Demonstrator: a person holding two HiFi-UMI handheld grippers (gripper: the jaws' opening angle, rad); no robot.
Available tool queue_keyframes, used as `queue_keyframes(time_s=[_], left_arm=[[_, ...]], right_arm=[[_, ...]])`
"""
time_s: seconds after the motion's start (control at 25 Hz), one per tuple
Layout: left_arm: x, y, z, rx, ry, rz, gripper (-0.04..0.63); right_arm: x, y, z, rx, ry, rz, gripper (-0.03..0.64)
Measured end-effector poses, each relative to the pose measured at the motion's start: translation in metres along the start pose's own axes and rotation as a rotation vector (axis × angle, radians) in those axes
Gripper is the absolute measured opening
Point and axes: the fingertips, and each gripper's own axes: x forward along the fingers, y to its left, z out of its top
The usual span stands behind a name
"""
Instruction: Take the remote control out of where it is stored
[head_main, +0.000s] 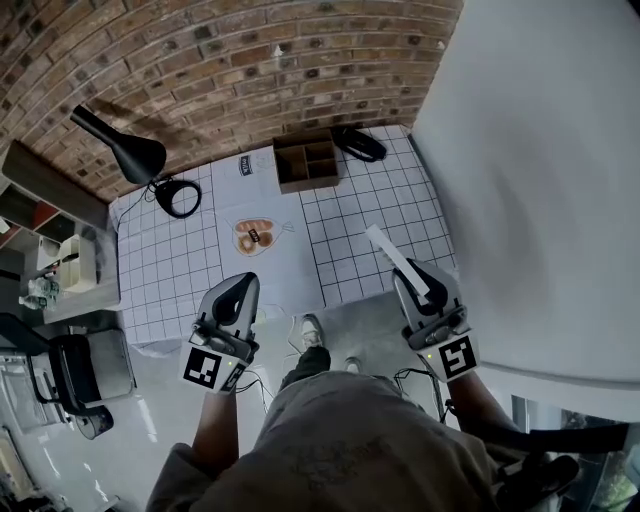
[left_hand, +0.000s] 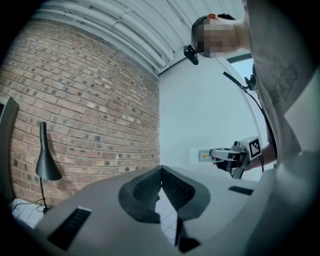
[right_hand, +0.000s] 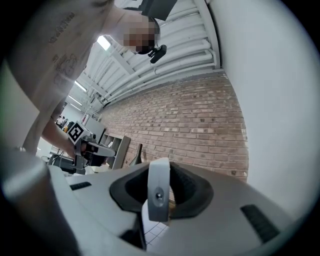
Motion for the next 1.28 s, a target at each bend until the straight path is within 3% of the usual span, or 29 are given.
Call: queue_keyframes(time_s=[0.76,1.28], left_arm=[[-0.065,-0.156,0.018,0.015,-0.015,0.103,0.005],[-0.072,-0.183,0.034,0.087,-0.001,0.096,0.005]], right_arm=[[-0.148,0.001,0.036,0.023,-0.077,0.054,0.087],[-0.178,0.006,0.043,0.029,-0.093,0.037,0.087]])
